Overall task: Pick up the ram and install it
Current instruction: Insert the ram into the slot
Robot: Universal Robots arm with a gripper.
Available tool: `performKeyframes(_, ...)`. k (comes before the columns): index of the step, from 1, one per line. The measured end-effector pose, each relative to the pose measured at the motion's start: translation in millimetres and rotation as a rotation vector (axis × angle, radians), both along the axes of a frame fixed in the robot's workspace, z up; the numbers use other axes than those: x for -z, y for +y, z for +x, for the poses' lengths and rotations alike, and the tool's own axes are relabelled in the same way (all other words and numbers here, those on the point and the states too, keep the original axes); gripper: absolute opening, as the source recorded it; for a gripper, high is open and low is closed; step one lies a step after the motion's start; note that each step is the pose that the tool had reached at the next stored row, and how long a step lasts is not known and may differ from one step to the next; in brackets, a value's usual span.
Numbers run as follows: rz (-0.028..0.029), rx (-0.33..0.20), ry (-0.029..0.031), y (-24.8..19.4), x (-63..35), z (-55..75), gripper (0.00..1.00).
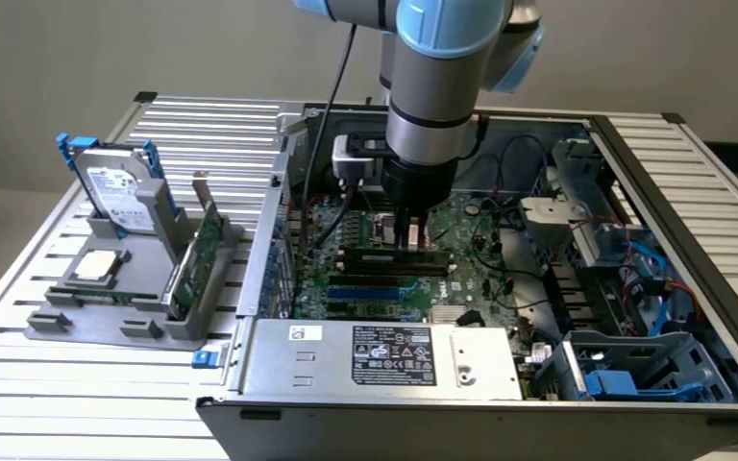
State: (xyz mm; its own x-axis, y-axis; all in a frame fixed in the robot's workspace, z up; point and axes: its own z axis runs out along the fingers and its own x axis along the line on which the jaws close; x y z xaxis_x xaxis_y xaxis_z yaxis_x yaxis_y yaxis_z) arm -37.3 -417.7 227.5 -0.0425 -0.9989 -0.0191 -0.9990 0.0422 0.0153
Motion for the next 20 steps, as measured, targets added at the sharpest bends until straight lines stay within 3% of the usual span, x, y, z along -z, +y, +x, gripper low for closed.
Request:
performKeyframes(3, 0.0000, 0.000, -0.0022, 0.0, 4.4, -1.1, 0.14)
performKeyframes(20, 0.0000, 0.000, -0.0022, -0.6, 4.2, -0.6, 0.14)
